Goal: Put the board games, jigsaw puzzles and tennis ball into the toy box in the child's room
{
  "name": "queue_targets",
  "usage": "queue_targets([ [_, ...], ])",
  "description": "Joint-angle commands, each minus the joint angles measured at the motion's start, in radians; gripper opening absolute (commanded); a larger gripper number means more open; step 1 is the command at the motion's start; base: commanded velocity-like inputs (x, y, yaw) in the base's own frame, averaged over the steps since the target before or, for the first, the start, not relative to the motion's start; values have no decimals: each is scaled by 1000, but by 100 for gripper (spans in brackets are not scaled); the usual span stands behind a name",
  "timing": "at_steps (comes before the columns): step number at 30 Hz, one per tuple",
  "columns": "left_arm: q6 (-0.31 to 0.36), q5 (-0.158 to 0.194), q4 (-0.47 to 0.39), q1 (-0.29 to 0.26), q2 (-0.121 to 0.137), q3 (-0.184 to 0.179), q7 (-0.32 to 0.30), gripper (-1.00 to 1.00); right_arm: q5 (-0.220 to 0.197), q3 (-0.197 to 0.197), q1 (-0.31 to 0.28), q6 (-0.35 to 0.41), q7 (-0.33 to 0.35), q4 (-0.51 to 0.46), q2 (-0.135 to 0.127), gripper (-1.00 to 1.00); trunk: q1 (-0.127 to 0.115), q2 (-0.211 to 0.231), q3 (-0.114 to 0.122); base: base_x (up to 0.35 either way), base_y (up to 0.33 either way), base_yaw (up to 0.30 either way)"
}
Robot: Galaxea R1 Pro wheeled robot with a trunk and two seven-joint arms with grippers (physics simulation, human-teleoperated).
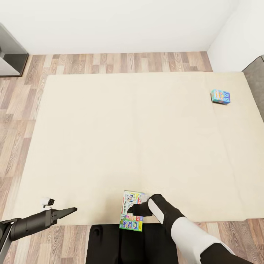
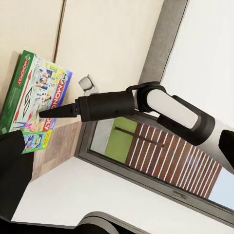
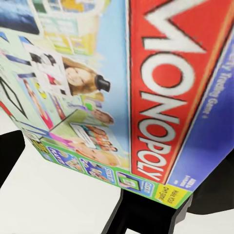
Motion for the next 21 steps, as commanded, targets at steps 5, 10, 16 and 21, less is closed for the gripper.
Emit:
queue_targets([
  [5,12,-6,0,0,-2,-1,-4,100,4,1,-2,-8,1,0,0,100,1,-2,-1,0,0,0],
  [10,10,-5,0,0,-4,0,-4,100,4,1,-1,-21,3,-1,0,100,1,-2,-1,0,0,0],
  [16,9,-4,0,0,-4,0,-4,100,2,0,-1,-30,5,0,0,100,1,-2,-1,0,0,0],
  [21,9,-5,0,0,-4,-1,-4,100,1,1,-1,-31,5,0,0,100,1,-2,-1,0,35,0],
])
